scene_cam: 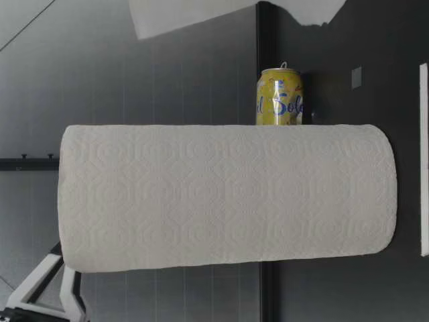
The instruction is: Pick up a piece of paper towel and place it on the spilled liquid.
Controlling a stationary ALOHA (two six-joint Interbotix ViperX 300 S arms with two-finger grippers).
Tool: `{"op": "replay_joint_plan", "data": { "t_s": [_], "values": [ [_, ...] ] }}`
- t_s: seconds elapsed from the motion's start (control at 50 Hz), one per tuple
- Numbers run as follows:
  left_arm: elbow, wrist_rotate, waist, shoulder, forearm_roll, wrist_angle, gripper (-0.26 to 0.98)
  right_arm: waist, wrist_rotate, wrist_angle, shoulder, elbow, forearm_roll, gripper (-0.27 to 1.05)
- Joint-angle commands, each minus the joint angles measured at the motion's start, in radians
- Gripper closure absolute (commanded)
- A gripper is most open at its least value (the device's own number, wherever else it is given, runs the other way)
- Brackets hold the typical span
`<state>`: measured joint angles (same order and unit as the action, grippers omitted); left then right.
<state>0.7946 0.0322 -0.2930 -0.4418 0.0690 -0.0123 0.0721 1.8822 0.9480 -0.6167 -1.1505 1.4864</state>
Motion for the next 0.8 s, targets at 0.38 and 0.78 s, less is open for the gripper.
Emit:
{"op": "replay_joint_plan", "data": {
  "t_s": [0.38,0.78],
  "values": [
    [-0.006,-0.006,-0.005,0.044,0.006,-0.015,0.61,-0.058,-0.008,-0.411,-0.155,0.077,-0.026,0.89],
    [-0.008,-0.005,-0.005,0.046,0.014,-0.015,0.61,-0.265,-0.052,-0.362,-0.069,-0.038,-0.014,0.89]
  ]
}}
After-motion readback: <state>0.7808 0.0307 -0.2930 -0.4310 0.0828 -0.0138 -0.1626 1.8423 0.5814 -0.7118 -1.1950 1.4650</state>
